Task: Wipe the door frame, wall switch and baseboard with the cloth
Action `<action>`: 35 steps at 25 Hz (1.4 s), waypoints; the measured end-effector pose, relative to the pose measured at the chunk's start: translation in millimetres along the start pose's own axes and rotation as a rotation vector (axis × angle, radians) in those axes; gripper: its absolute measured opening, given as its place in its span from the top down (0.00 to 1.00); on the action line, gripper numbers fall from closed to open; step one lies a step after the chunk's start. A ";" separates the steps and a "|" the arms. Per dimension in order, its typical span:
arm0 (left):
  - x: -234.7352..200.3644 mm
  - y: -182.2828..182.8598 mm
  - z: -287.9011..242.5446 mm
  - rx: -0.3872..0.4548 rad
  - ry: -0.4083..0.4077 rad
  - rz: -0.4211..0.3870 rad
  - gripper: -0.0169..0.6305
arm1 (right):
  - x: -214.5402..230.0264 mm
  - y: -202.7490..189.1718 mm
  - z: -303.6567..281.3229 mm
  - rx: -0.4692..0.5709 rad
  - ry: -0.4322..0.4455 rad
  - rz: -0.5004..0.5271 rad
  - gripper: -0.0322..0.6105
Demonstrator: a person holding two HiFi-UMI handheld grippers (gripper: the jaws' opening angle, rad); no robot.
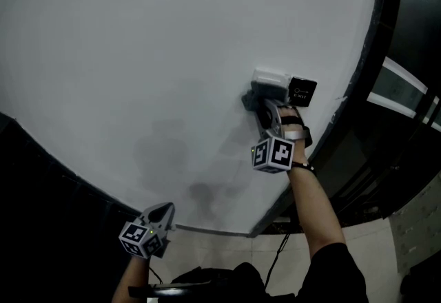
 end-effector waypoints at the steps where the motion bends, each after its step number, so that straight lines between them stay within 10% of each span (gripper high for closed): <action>1: 0.4 -0.8 -0.6 -0.002 -0.003 0.002 0.97 | -0.8 -0.4 0.3 0.000 0.001 -0.004 0.82; 16: 4.5 -1.9 -4.8 -0.014 -0.014 -0.003 0.97 | -21.1 3.0 13.2 0.064 0.120 -0.151 0.82; 23: 11.7 2.0 -14.0 -0.012 -0.008 -0.003 0.97 | 20.6 71.5 16.9 0.343 0.507 -0.870 0.82; 26: 15.5 4.2 -16.7 -0.007 -0.002 -0.001 0.97 | 46.6 59.6 -4.5 0.371 0.506 -1.113 0.82; 35: 9.7 -1.7 -4.8 -0.016 0.026 0.001 0.97 | 65.5 9.5 -6.5 0.305 0.349 -1.154 0.82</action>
Point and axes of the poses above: the fingertips, and each gripper's own axes: z backward along the fingers, x to its right, y out of its top, the point moved 8 cm from there along z, backward along the fingers, and after that the axes turned 14 degrees about -z, right-handed, at the moved point
